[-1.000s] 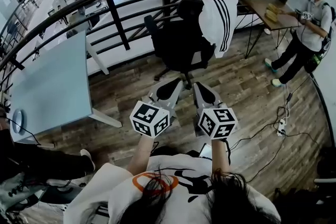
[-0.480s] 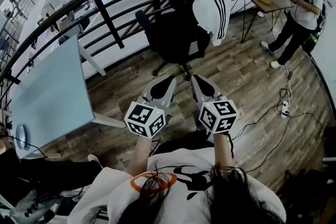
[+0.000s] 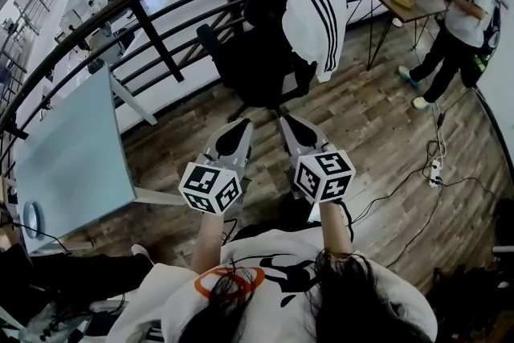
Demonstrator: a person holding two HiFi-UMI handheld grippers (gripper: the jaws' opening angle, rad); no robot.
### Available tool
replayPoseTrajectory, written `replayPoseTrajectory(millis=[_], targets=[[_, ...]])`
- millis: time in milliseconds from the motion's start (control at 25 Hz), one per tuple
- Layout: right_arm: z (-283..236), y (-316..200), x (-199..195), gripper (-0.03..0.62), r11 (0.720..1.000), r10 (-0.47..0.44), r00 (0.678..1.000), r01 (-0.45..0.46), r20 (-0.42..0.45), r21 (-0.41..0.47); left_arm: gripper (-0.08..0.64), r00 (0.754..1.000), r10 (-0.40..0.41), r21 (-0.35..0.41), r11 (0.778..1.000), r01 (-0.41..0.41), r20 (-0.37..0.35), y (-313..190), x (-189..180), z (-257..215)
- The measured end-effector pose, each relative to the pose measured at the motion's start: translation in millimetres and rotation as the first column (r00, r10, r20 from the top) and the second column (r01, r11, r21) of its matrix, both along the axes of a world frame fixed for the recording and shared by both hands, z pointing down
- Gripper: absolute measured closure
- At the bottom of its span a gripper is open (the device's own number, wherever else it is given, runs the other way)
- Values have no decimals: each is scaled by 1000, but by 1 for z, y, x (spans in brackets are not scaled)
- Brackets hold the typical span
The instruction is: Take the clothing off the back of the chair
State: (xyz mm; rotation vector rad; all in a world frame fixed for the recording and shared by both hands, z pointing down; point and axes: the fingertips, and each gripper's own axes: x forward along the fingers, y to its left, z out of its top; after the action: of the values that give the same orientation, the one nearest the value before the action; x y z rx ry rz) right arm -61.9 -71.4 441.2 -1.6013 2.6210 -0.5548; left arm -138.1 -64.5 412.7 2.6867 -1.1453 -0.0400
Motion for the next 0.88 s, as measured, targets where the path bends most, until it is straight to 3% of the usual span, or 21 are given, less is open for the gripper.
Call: replayPoseTrajectory(millis=[200, 560, 880], targets=[[-11, -58, 42, 558, 1000, -11, 1000, 10, 10, 26, 560, 1000, -17, 21, 1000, 17, 13, -58, 39, -12], [-35, -148, 119, 487, 996, -59, 998, 57, 28, 69, 560, 999, -37, 49, 998, 37, -1, -142, 121, -27], [-34, -202, 150, 424, 990, -108, 994, 107, -1, 86, 560, 994, -105, 25, 994, 105, 11, -195, 145, -17]])
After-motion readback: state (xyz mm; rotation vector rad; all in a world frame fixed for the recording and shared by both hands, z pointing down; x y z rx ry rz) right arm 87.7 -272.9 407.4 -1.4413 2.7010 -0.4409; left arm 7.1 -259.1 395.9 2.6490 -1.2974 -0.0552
